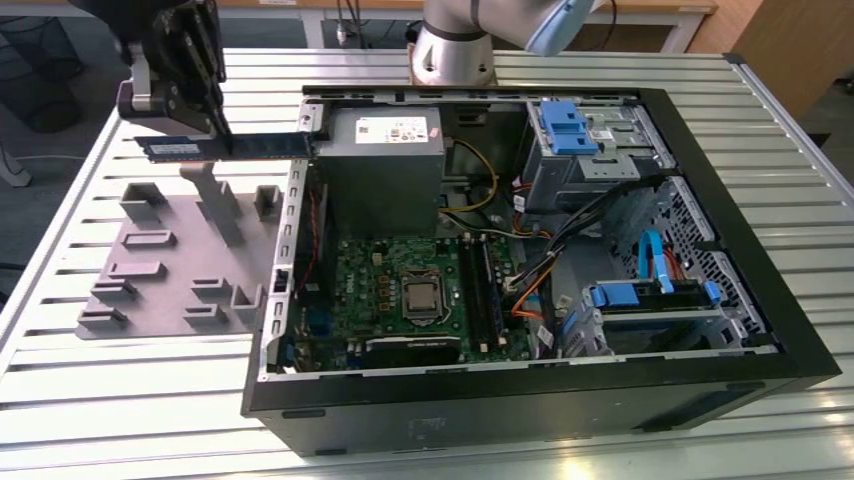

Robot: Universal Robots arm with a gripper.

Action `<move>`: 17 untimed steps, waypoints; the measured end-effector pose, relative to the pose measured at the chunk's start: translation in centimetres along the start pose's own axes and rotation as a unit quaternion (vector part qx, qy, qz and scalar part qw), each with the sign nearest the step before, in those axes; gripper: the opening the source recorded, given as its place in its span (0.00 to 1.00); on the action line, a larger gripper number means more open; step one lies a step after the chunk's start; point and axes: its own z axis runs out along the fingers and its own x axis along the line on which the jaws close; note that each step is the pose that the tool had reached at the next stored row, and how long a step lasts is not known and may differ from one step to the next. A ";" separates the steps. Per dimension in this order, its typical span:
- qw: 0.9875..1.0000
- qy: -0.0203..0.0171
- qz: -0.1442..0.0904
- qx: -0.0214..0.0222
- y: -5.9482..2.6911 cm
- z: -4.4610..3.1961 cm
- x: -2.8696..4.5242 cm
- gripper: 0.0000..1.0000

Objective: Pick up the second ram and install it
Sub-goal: 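Pick up the second ram and move it above second insertion slot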

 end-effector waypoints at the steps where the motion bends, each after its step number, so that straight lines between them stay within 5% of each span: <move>1: 1.000 0.000 0.000 0.000 -0.07 0.00 0.00 0.14; 17: 1.000 0.000 0.000 0.000 -1.22 0.01 0.00 0.14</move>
